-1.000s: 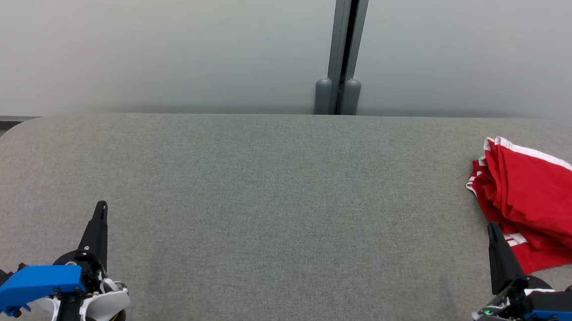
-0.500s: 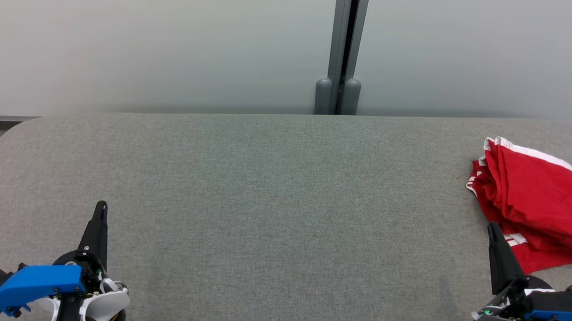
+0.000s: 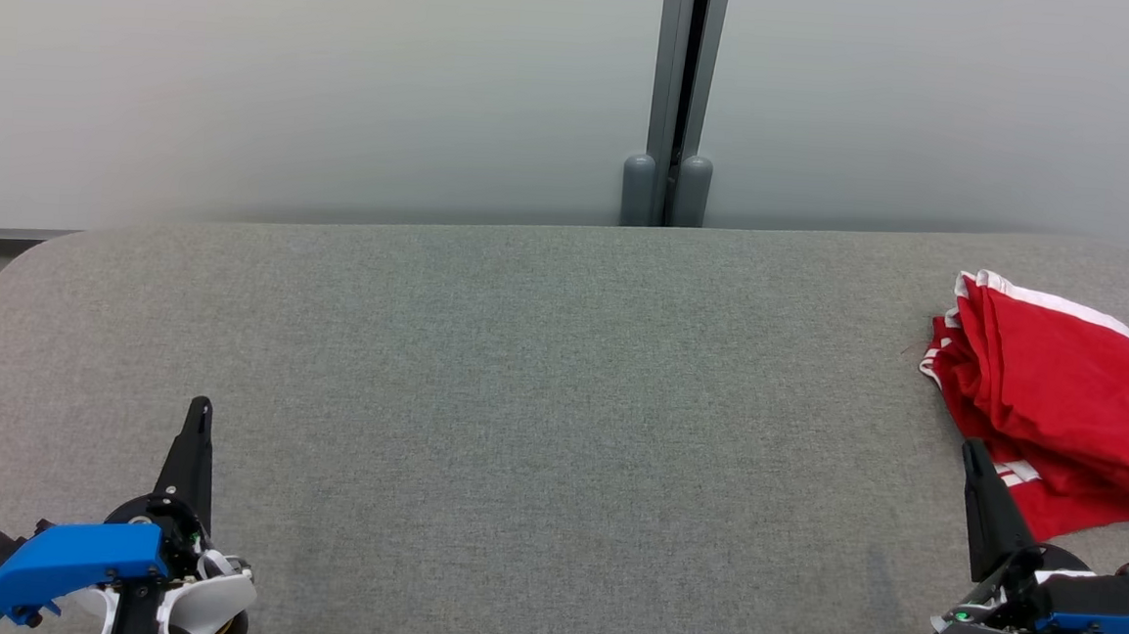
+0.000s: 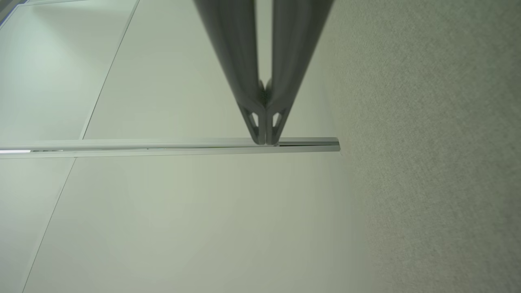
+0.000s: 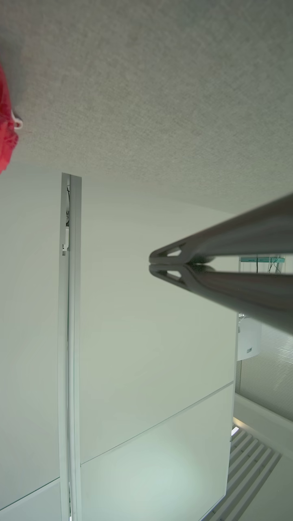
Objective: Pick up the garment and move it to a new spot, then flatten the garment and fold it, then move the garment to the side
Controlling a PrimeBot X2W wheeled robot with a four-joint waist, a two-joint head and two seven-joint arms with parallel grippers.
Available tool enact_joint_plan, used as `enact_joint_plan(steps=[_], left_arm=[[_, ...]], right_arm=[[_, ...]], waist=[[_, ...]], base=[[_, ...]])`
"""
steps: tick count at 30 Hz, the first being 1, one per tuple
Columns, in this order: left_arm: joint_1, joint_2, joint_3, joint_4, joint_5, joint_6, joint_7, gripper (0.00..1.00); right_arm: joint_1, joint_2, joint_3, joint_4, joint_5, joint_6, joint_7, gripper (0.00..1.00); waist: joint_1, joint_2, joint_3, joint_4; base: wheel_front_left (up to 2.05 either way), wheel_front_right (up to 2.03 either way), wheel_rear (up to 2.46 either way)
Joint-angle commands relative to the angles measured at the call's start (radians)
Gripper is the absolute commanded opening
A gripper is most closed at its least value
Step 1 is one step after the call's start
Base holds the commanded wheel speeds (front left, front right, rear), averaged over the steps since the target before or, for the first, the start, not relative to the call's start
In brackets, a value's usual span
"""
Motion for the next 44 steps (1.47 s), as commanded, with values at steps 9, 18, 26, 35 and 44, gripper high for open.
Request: enact_joint_plan(steps=[9,18,26,35,44], left_arm=[[-0.010,-0.002,0.003,-0.004,0.005,-0.005,0.004,0.00],[-0.010,-0.003,0.003,-0.004,0.006,-0.005,0.004,0.00],[-0.010,-0.003,0.004,-0.004,0.006,-0.005,0.004,0.00],[-0.010,-0.003,0.004,-0.004,0.006,-0.005,0.005,0.00],[-0.010,-0.003,0.004,-0.004,0.006,-0.005,0.005,0.00]], right_arm=[[-0.009,0.000,-0.002,-0.003,0.001,0.000,0.004,0.00],[-0.009,0.000,-0.002,-0.003,0.001,0.000,0.004,0.00],[-0.009,0.000,-0.002,-0.003,0.001,0.000,0.004,0.00],[-0.009,0.000,-0.002,-0.003,0.001,0.000,0.004,0.00],[-0.009,0.000,-0.002,-0.003,0.001,0.000,0.004,0.00]], waist=[[0.0000,0.0000,0.000,0.000],[0.0000,0.0000,0.000,0.000],[0.0000,0.0000,0.000,0.000],[0.0000,0.0000,0.000,0.000],[0.0000,0.0000,0.000,0.000]], base=[[0.00,0.00,0.00],[0.00,0.00,0.00],[0.00,0.00,0.00],[0.00,0.00,0.00],[0.00,0.00,0.00]])
